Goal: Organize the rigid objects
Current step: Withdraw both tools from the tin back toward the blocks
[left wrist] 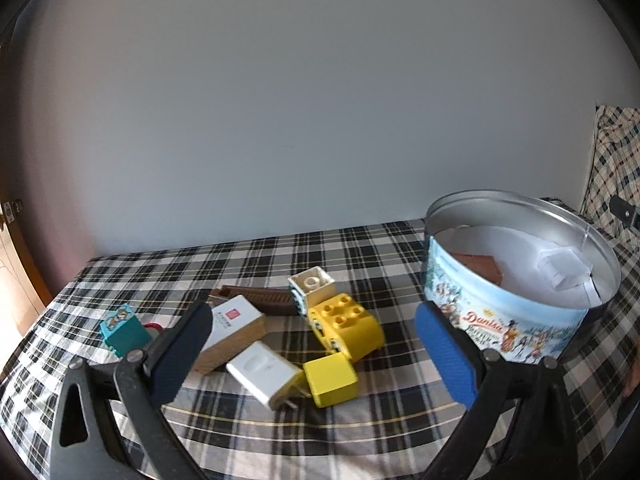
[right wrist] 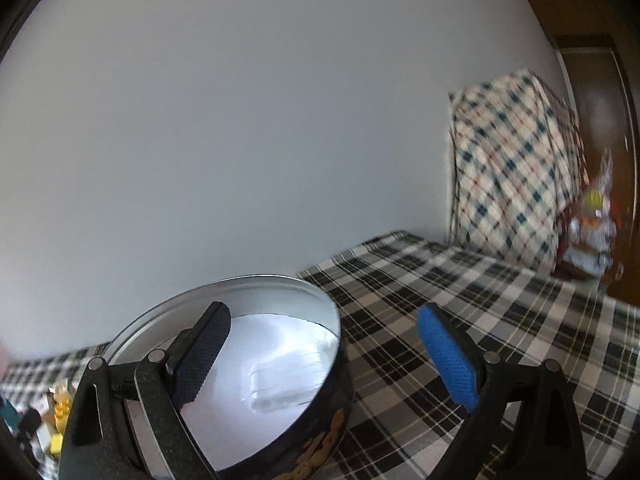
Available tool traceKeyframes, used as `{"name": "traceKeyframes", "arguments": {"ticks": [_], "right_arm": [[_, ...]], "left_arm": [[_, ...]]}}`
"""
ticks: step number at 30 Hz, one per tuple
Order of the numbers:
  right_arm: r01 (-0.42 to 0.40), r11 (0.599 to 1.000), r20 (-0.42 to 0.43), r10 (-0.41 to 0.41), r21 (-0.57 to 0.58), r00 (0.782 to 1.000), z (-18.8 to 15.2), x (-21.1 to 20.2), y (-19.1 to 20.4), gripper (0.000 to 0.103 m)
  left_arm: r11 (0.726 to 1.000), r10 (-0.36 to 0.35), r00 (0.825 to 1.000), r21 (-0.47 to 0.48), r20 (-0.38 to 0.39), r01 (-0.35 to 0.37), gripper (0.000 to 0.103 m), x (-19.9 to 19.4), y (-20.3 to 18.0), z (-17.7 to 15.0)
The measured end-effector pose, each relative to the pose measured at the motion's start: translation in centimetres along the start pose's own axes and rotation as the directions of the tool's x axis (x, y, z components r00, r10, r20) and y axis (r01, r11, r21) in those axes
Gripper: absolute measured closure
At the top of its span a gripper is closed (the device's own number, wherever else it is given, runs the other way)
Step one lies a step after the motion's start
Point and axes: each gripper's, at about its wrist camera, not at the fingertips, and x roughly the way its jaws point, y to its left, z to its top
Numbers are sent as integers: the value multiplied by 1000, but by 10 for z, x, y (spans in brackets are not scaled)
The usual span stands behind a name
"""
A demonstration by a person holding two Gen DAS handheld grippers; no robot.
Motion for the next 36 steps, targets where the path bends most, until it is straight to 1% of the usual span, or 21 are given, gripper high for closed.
{"name": "traceKeyframes", "arguments": {"ticks": [5, 9, 16, 21, 24, 27, 29, 32, 33, 35, 36], "right_arm": [[-30, 995, 9, 31, -98, 999, -10, -20, 25, 7], [-59, 990, 23, 62, -126, 998, -16, -36, 40, 7], [-154, 978, -15, 154, -142, 988, -32, -56, 77, 7], [-243, 951, -66, 234, -192, 970, -44, -63, 116, 7], [-309, 925, -110, 292, -221, 950, -53, -67, 141, 7], [-351, 905, -166, 318, -239, 933, -61, -66, 161, 7], [-387, 889, -231, 335, -243, 914, -68, -63, 179, 7], [-423, 872, -335, 333, -246, 881, -80, -56, 203, 8], [-441, 864, -365, 340, -244, 867, -83, -55, 210, 11], [-468, 847, -419, 340, -254, 842, -91, -51, 225, 15], [-470, 843, -437, 330, -263, 837, -94, -49, 230, 15]], "left_arm": [[1000, 7, 1000, -6, -9, -7, 1, 2, 24, -3], [999, 21, 1000, -24, -18, -21, 1, 6, 47, -5], [996, 70, 997, -55, -28, -71, 1, 11, 87, -8], [988, 82, 995, -124, -66, -89, 1, 19, 120, -12], [986, 103, 993, -125, -66, -110, 1, 20, 134, -14], [986, 105, 992, -125, -69, -113, 1, 22, 147, -15], [986, 94, 993, -134, -77, -103, 1, 24, 155, -16], [988, 56, 993, -135, -100, -69, 1, 28, 167, -18], [989, 45, 993, -134, -106, -60, 1, 29, 170, -19], [989, 27, 992, -144, -120, -44, 1, 33, 178, -19], [988, 19, 992, -151, -128, -38, 1, 36, 181, -20]]}}
